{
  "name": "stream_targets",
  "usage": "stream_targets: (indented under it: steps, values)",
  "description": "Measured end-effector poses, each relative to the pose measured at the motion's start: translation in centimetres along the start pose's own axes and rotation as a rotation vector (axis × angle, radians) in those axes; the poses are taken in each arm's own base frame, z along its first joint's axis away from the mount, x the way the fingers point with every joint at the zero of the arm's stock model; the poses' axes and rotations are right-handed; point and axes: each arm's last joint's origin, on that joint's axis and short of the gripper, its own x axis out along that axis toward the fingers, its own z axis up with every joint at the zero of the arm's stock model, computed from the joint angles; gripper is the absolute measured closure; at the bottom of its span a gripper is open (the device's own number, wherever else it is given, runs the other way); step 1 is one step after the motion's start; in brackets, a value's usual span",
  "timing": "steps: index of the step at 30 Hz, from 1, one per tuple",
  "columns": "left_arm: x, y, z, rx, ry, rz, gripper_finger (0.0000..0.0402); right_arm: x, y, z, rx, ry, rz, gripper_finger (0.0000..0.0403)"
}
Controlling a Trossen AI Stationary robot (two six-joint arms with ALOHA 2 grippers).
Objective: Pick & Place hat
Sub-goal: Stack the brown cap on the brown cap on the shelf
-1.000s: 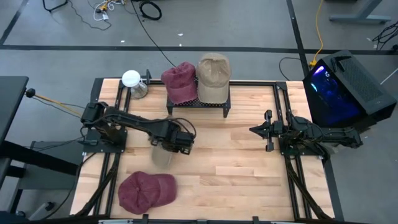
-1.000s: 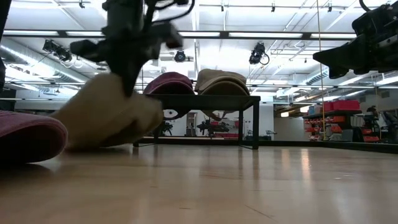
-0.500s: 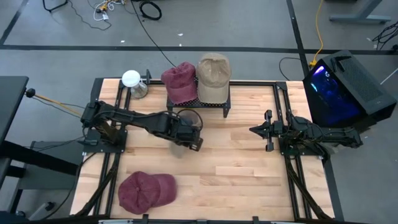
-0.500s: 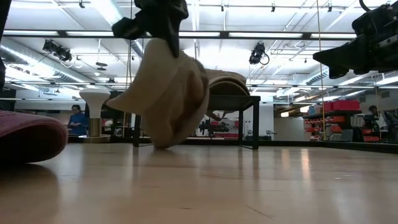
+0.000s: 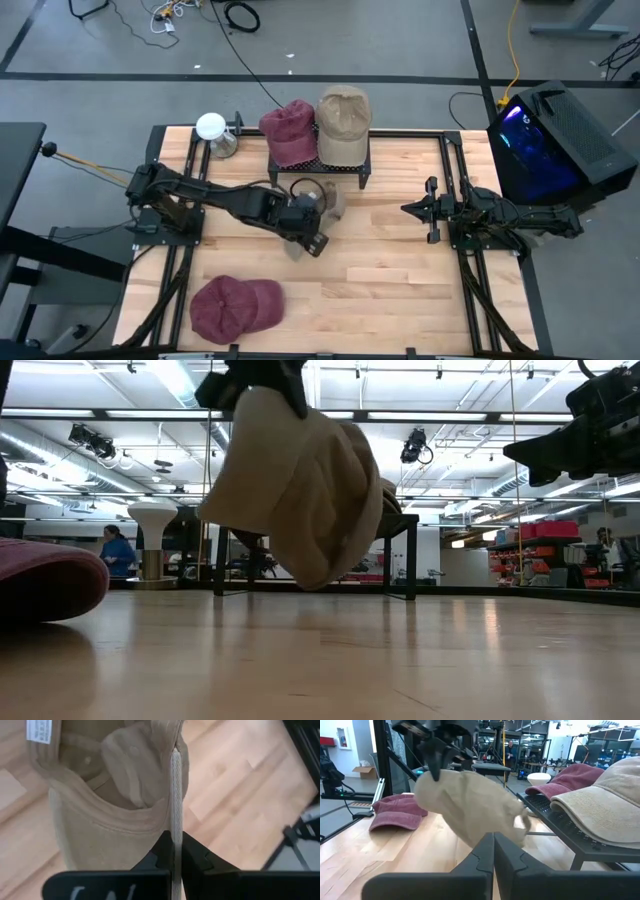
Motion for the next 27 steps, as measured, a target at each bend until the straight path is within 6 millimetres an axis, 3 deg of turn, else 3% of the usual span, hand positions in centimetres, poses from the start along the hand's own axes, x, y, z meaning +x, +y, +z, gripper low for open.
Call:
stream_targets:
  steps: [9,16,27]
  values:
    - [-2.5,-1.0,-2.5,0.090,-0.022,-0.046,0.0389,0.0,0.0,0.0,0.000,0.000,0.000,0.0392]
    - [-3.3,0.2,-4.3,0.083,-0.043,-0.104,0.0389,0.0,0.0,0.0,0.000,0.000,0.000,0.0392]
    - [-4.5,1.4,-4.5,0.088,-0.217,-0.301,0.0389,0.0,0.0,0.0,0.000,0.000,0.000,0.0392]
